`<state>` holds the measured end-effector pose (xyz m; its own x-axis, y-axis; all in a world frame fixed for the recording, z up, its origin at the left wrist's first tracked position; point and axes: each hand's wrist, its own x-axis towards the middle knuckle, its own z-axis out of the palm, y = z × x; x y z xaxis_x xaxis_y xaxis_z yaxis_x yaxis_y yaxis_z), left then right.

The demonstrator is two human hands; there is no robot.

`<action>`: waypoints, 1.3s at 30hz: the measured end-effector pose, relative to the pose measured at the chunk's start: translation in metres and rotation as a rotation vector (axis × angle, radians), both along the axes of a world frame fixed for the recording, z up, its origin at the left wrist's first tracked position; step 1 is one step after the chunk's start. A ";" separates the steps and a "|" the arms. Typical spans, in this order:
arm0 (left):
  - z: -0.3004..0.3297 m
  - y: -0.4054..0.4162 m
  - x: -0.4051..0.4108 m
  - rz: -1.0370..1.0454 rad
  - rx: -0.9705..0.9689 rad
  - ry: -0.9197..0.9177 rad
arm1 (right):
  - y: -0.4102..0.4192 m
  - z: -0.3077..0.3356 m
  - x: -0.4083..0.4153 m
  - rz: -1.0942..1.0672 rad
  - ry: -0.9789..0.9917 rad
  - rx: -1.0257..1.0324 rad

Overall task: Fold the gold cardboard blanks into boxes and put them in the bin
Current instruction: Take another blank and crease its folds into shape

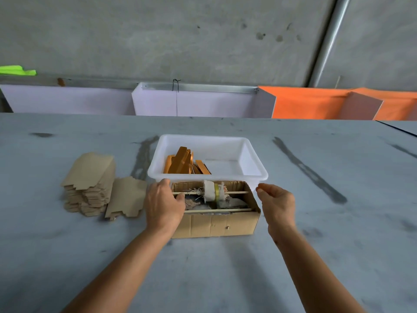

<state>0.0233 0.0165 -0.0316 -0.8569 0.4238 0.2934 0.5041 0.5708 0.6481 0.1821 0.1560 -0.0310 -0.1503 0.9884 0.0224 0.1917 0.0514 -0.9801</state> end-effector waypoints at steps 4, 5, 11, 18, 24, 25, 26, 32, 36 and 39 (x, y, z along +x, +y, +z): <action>0.000 0.001 0.004 0.041 0.018 -0.046 | -0.008 -0.009 -0.004 0.041 -0.038 -0.038; 0.000 0.001 0.005 0.041 0.014 -0.069 | -0.009 -0.010 -0.005 0.062 -0.046 -0.050; -0.001 0.003 0.010 0.030 0.048 -0.128 | -0.011 -0.018 -0.009 0.091 -0.034 -0.093; -0.006 0.001 0.008 0.029 0.040 -0.125 | -0.009 -0.020 -0.009 0.101 -0.052 -0.082; -0.012 -0.002 0.006 0.011 0.073 -0.156 | -0.012 -0.022 -0.011 0.103 -0.048 -0.063; -0.013 -0.002 0.006 0.007 0.078 -0.156 | -0.013 -0.022 -0.011 0.099 -0.048 -0.061; -0.014 -0.002 0.007 0.005 0.081 -0.152 | -0.013 -0.023 -0.011 0.097 -0.053 -0.056; -0.017 -0.001 0.007 0.005 0.100 -0.134 | -0.015 -0.022 -0.009 0.101 -0.095 -0.021; -0.015 -0.005 0.006 0.091 0.190 -0.140 | -0.019 -0.016 -0.008 0.100 -0.174 0.076; -0.017 -0.021 -0.006 0.160 0.182 -0.054 | -0.031 -0.005 -0.010 0.068 -0.218 0.223</action>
